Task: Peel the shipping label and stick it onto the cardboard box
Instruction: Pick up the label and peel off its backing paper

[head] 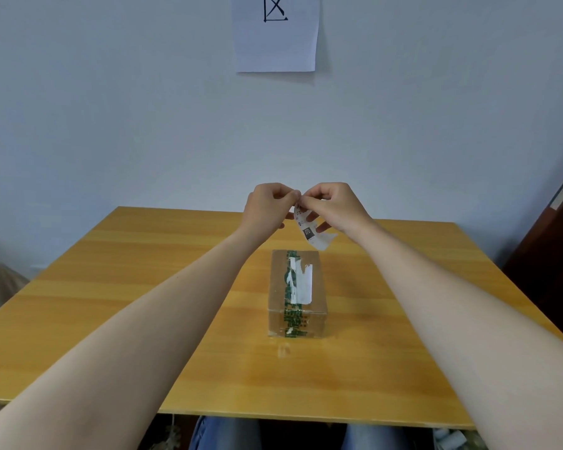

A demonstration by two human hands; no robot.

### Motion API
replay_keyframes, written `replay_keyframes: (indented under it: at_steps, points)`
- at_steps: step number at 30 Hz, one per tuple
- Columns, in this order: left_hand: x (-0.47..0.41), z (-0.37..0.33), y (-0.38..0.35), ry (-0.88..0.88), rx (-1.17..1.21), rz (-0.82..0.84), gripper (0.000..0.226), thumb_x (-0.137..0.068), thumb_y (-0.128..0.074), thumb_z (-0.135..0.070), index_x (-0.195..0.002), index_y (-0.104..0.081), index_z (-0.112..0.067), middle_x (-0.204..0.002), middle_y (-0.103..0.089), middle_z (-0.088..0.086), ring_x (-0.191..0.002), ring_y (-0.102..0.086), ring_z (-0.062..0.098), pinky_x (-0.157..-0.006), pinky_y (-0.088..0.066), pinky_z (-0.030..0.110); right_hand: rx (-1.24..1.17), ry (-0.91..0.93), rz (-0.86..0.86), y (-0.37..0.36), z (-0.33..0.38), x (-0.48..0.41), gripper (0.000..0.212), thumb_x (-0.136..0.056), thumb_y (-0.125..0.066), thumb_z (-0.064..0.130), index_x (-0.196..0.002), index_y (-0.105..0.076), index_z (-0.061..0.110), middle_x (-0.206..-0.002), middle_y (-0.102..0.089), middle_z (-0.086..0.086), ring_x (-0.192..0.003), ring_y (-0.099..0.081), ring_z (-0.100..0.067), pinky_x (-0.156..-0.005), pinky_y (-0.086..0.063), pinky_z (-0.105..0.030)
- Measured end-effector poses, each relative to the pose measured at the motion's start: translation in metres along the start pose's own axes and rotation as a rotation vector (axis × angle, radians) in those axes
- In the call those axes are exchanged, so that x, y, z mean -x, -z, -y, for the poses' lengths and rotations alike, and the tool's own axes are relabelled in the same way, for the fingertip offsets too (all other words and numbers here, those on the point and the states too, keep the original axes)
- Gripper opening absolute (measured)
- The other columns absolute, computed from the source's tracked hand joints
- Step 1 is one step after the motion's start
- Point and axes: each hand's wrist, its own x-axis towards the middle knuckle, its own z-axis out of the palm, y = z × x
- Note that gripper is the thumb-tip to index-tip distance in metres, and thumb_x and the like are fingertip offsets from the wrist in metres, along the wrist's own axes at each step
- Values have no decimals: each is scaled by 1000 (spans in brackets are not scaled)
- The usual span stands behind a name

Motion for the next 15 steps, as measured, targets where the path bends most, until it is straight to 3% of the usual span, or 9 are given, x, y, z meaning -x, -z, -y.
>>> replay_keyframes:
  at_steps: [15]
  points:
    - [-2,3,0,61,80,-37,21,-102,-63,-29,-102,-77,-13,-100,-80,-4,-84,-79,14,-70,-65,37,-80,-62,-69,5,2,4,13,-97,-58,17,-94,-68,10,-92,-78,-6,-80,-75,-27,-63,-62,-39]
